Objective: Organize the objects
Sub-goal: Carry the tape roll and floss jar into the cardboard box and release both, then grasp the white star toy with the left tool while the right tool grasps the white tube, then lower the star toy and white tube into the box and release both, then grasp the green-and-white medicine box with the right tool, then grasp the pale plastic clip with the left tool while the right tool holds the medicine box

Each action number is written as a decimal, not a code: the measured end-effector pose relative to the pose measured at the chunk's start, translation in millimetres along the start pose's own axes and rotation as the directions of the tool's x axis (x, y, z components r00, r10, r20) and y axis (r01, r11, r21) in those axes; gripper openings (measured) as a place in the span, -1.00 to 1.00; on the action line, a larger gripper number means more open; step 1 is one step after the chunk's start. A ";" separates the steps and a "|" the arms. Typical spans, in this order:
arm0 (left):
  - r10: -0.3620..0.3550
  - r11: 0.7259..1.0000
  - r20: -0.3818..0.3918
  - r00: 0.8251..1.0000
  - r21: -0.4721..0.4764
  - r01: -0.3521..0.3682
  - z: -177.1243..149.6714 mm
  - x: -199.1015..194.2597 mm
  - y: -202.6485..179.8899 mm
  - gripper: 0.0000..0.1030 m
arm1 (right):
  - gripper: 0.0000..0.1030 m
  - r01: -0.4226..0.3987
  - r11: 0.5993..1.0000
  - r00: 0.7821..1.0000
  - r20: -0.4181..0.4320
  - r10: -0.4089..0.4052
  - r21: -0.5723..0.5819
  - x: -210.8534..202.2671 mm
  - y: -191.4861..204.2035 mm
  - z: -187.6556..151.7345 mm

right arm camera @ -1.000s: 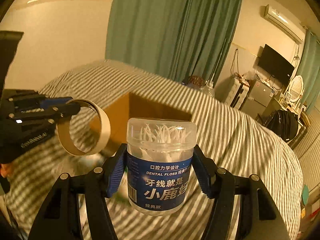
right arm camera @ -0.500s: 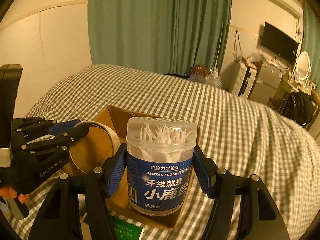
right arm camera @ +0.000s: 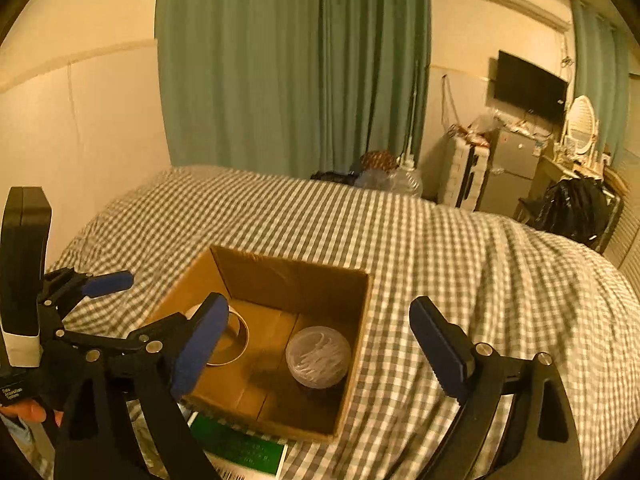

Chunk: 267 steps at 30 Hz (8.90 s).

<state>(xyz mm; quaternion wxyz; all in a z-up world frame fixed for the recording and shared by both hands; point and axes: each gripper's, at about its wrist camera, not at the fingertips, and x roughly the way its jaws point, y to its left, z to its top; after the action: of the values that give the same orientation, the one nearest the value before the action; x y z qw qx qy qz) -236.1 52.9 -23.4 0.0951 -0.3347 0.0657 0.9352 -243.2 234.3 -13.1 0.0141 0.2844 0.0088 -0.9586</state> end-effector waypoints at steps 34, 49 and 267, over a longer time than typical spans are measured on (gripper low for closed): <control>0.019 1.000 -0.189 0.982 -0.014 -0.022 -220.3 -47.5 -17.9 0.97 | 0.99 0.105 0.994 0.990 -0.100 -0.102 0.023 -104.2 33.9 -143.4; -0.101 0.995 -0.309 0.945 -0.038 0.094 -233.5 -22.3 -26.3 0.20 | 0.99 0.101 0.995 0.981 -0.170 -0.095 0.024 -87.3 41.6 -161.8; -0.162 0.987 -0.031 0.986 -0.022 0.162 -93.0 -73.7 -24.0 -0.85 | 0.84 0.030 0.999 0.995 -0.091 -0.032 -0.028 -95.8 24.0 -120.9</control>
<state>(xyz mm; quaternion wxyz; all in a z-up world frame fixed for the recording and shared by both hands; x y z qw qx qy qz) -117.8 49.0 -49.1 0.1663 -0.3549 0.0306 0.9195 -96.2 215.5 -62.4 0.0027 0.3274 0.0264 -0.9445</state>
